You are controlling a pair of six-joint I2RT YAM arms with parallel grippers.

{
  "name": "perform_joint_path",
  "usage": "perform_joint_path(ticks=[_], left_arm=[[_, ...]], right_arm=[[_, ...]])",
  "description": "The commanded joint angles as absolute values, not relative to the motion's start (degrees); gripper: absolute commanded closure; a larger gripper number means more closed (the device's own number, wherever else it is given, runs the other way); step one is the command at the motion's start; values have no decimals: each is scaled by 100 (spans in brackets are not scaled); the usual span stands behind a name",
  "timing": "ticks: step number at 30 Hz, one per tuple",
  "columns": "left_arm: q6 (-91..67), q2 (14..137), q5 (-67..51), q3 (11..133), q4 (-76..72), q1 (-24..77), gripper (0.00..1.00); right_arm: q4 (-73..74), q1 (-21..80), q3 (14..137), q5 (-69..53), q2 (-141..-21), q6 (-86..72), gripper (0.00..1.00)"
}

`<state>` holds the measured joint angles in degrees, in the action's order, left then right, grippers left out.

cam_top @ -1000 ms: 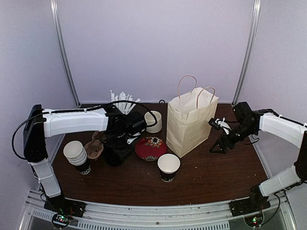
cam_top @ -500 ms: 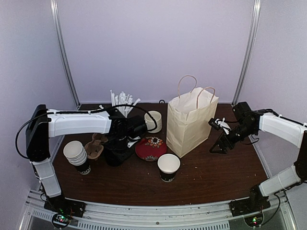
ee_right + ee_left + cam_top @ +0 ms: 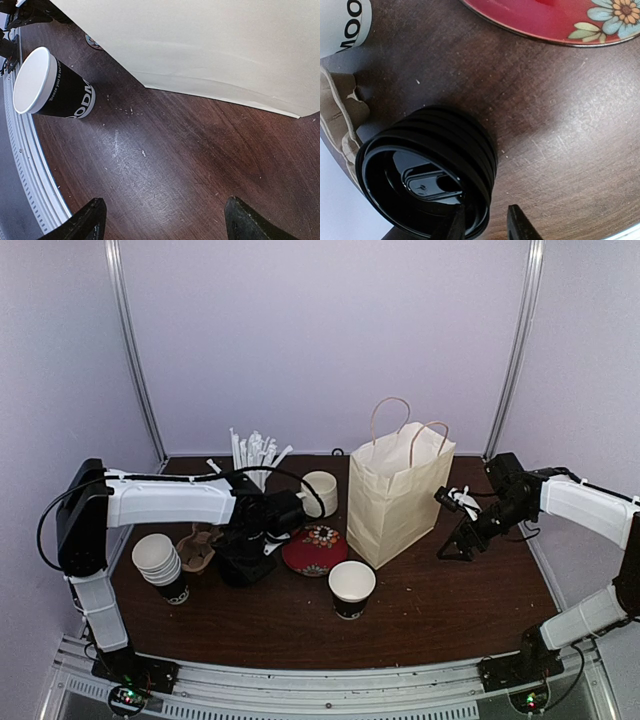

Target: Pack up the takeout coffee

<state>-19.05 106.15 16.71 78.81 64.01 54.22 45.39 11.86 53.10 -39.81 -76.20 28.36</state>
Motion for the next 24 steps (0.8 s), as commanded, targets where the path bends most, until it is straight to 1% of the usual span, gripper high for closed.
perform_joint_path(ticks=[1, 6, 12, 24], left_arm=[[-1969, 10665, 1794, 7808, 6278, 5440, 74], [-1982, 10568, 1723, 7817, 6286, 5440, 79], [-2030, 10453, 1701, 7926, 6438, 5437, 80], [-2048, 10285, 1688, 8102, 6670, 5440, 85]], right_arm=[[4583, 1177, 5440, -3907, -7647, 2909, 14], [4579, 1173, 5440, -3902, -7670, 2909, 14], [4578, 1178, 5434, -3902, -7689, 2902, 14], [4578, 1186, 5449, -3896, -7708, 2909, 14]])
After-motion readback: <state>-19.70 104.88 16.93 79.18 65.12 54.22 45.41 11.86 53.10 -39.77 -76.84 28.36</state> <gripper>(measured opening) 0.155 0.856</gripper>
